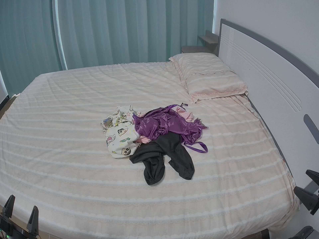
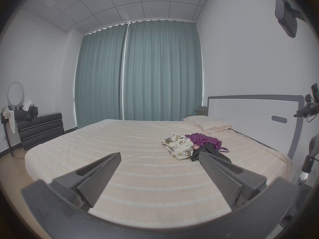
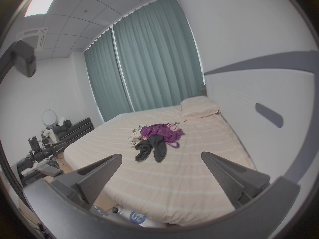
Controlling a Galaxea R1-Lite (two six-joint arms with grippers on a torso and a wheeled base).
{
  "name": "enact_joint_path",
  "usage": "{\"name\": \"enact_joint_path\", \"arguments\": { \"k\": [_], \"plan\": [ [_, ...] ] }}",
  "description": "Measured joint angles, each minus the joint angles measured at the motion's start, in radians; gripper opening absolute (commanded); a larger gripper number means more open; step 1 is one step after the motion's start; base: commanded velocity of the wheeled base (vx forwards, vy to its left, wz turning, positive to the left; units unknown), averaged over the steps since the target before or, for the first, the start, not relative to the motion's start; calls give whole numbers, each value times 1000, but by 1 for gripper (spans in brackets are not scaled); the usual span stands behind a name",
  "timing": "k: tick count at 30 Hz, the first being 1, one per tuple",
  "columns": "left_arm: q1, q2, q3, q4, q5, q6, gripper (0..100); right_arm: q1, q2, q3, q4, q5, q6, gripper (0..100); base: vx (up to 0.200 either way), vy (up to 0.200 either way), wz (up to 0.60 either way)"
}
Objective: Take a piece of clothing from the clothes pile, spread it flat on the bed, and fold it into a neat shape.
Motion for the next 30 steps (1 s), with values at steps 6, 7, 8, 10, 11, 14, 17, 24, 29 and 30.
{"name": "enact_joint_path", "arguments": {
  "k": [6, 7, 8, 10, 11, 14, 17, 24, 29, 30],
  "plan": [
    [0, 0, 0, 0, 0, 0, 100, 34, 269, -42, -99, 44, 29, 100, 0, 0, 0],
    [0, 0, 0, 0, 0, 0, 100, 40, 314, -49, -121, 49, 36, 100, 0, 0, 0],
    [0, 0, 0, 0, 0, 0, 100, 49, 373, -57, -156, 54, 45, 100, 0, 0, 0],
    [0, 0, 0, 0, 0, 0, 100, 63, 463, -69, -208, 56, 61, 100, 0, 0, 0],
    [0, 0, 0, 0, 0, 0, 100, 73, 523, -79, -241, 54, 74, 100, 0, 0, 0],
    [0, 0, 0, 0, 0, 0, 100, 103, 673, -106, -336, 36, 114, 100, 0, 0, 0],
    [0, 0, 0, 0, 0, 0, 100, 139, 823, -139, -438, 6, 168, 100, 0, 0, 0],
    [0, 0, 0, 0, 0, 0, 100, 234, 1169, -243, -626, -70, 311, 100, 0, 0, 0],
    [0, 0, 0, 0, 0, 0, 100, 307, 1409, -364, -706, -138, 463, 100, 0, 0, 0],
    [0, 0, 0, 0, 0, 0, 100, 319, 1447, -389, -715, -152, 488, 100, 0, 0, 0]
  ]
}}
